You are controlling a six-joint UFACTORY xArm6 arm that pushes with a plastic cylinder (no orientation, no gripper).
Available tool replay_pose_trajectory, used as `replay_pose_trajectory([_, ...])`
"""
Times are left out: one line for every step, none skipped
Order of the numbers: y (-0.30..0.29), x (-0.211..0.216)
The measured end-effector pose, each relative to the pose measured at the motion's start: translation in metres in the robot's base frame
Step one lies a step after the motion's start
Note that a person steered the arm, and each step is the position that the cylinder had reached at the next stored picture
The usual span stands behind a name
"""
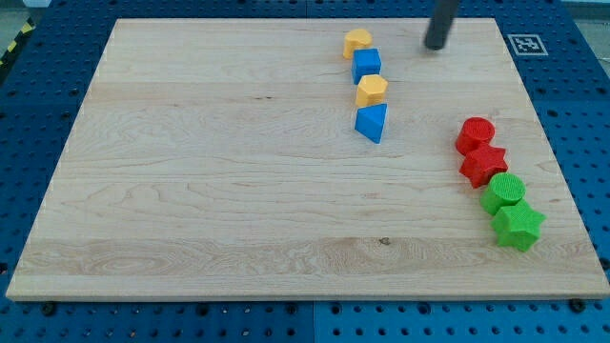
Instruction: Move the yellow heart to the center
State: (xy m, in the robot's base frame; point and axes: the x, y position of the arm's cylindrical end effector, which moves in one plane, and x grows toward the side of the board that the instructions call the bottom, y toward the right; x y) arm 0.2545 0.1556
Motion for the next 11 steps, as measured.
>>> replay_pose_trajectory([-0.075, 0.0])
replay_pose_trajectory([-0.119, -0.002])
replay_pose_trajectory([-0.121, -0.023])
replay_pose_trajectory([-0.129, -0.02])
replay_pose_trajectory([-0.141, 0.009])
replay_pose_trajectory([-0.166, 0.027])
replay_pose_trajectory([-0.186, 0.044])
replay_pose_trajectory([-0.186, 0.073])
replay_pose_trajectory([-0.168, 0.087])
replay_pose_trajectory([-0.153, 0.103])
replay_pose_trajectory([-0.143, 0.076])
